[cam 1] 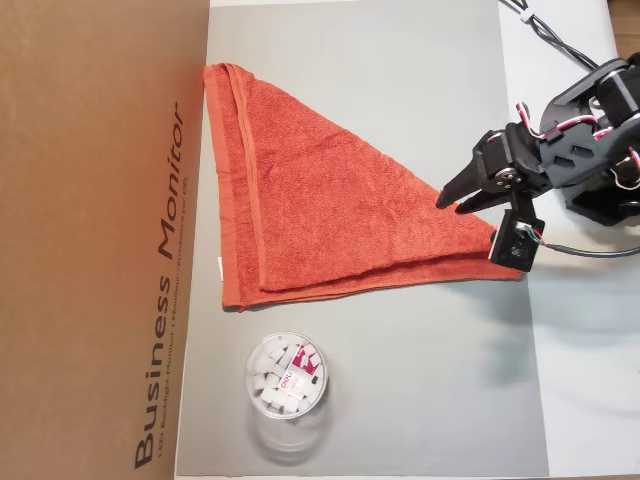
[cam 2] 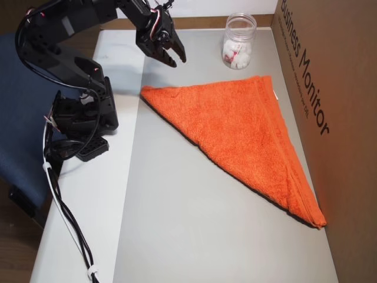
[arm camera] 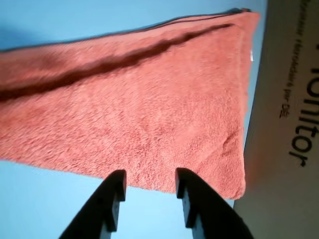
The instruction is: Fold the blanket.
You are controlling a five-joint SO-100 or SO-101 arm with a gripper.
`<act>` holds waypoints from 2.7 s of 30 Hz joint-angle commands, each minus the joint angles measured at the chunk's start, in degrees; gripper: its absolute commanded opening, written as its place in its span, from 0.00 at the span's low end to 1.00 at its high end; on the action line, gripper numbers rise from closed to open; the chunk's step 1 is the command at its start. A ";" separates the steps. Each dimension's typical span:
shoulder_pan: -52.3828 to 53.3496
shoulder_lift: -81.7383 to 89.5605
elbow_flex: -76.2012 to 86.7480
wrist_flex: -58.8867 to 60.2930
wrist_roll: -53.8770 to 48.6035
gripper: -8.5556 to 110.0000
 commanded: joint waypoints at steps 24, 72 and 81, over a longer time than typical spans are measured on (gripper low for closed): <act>8.96 5.36 3.34 12.66 12.74 0.14; 28.65 -21.45 15.29 -25.66 26.89 0.07; 25.22 -26.98 16.26 -37.62 30.67 0.07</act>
